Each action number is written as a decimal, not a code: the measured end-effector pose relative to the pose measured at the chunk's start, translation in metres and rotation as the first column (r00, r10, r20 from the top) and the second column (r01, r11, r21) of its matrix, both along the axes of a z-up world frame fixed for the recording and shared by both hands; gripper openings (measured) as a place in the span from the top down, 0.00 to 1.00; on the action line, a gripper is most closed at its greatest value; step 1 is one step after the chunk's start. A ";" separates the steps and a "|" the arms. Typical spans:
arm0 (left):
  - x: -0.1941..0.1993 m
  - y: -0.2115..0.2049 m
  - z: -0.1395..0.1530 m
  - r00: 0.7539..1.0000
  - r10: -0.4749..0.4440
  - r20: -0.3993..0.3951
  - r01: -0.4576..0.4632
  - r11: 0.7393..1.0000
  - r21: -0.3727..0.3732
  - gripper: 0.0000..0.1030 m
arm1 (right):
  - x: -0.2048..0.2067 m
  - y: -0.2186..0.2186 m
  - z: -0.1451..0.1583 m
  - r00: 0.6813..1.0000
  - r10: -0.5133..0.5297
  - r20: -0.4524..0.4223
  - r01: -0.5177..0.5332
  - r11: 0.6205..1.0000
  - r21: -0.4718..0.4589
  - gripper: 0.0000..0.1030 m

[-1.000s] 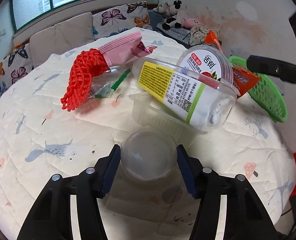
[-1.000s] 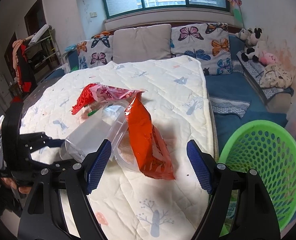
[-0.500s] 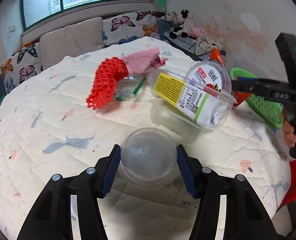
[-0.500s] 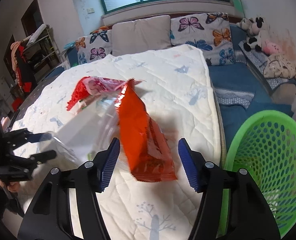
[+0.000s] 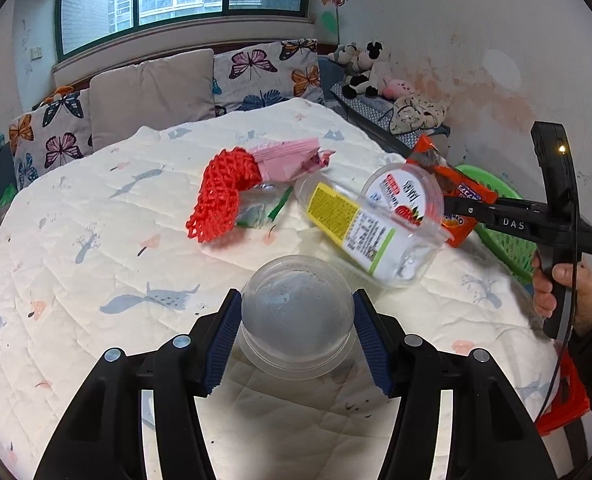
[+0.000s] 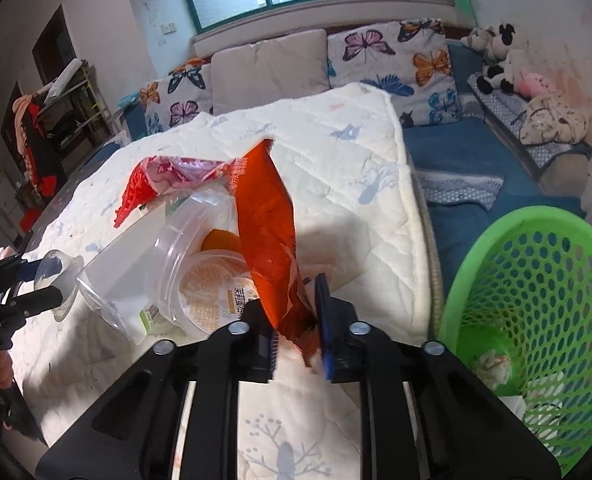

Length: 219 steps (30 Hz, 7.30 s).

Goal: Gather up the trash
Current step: 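Grasp the red snack bag with the right tool while the left tool grasps a clear round lid, then carry both items over the green basket and open both tools to drop them, then return both tools to the bed toward the bottle and yogurt cup, then grasp the clear bottle with the left tool while the right tool grasps the yogurt cup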

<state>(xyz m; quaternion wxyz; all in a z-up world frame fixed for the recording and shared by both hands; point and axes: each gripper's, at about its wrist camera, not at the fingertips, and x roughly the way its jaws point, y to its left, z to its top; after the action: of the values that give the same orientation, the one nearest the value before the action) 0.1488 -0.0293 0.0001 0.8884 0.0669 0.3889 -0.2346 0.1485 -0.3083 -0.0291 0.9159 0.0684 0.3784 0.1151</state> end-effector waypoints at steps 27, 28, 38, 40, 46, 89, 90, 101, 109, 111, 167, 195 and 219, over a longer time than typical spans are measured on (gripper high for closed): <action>-0.004 -0.158 0.042 0.962 -0.270 0.039 0.272 0.960 -0.070 0.47 | -0.086 -0.113 0.012 0.969 -0.246 0.009 0.245 0.965 -0.096 0.87; -0.004 -0.166 0.041 0.959 -0.280 0.035 0.282 0.957 -0.068 0.47 | -0.087 -0.118 0.011 0.967 -0.253 0.005 0.253 0.963 -0.095 0.87; -0.002 -0.235 0.030 0.938 -0.348 -0.002 0.347 0.936 -0.048 0.47 | -0.106 -0.161 0.000 0.948 -0.318 -0.015 0.317 0.946 -0.069 0.58; -0.002 -0.247 0.027 0.933 -0.361 -0.010 0.360 0.932 -0.042 0.46 | -0.111 -0.167 0.001 0.945 -0.327 -0.011 0.325 0.943 -0.065 0.54; -0.001 -0.274 0.014 0.926 -0.375 -0.048 0.374 0.927 -0.031 0.46 | -0.126 -0.178 0.001 0.938 -0.347 0.003 0.346 0.936 -0.064 0.41; -0.005 -0.231 0.006 0.972 -0.227 -0.056 0.227 0.974 0.010 0.30 | -0.148 -0.149 0.014 0.945 -0.323 0.056 0.326 0.944 -0.056 0.26; -0.004 -0.226 0.007 0.975 -0.218 -0.052 0.219 0.976 0.012 0.30 | -0.147 -0.144 0.016 0.946 -0.318 0.060 0.322 0.945 -0.058 0.25; 0.008 -0.136 0.016 0.998 -0.060 -0.026 0.060 0.998 -0.013 0.30 | -0.130 -0.095 0.031 0.967 -0.243 0.076 0.248 0.967 -0.067 0.25; 0.018 -0.094 0.012 0.999 0.008 -0.034 -0.009 0.999 -0.036 0.27 | -0.119 -0.062 0.037 0.978 -0.192 0.086 0.198 0.977 -0.075 0.25; 0.021 -0.087 0.010 0.999 0.019 -0.034 -0.021 0.999 -0.035 0.27 | -0.116 -0.056 0.038 0.980 -0.179 0.085 0.186 0.979 -0.080 0.24; 0.024 -0.005 -0.002 1.000 0.013 0.004 -0.012 0.997 -0.076 0.43 | -0.021 0.056 0.002 0.993 0.111 -0.048 -0.114 0.992 -0.049 0.24; 0.053 0.002 -0.028 0.996 0.082 -0.036 -0.084 0.993 -0.078 0.44 | 0.005 0.077 -0.025 0.991 0.113 -0.075 -0.120 0.988 -0.100 0.37; -0.016 0.054 0.020 0.995 0.099 -0.033 -0.103 0.980 -0.171 0.50 | -0.049 0.047 0.014 0.997 0.076 -0.016 -0.077 0.993 -0.086 0.37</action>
<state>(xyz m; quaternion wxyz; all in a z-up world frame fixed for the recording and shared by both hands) 0.1327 0.0243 0.0198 0.8968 -0.0330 0.3810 -0.2227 0.0997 -0.2612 -0.0148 0.9106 0.0147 0.3911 0.1331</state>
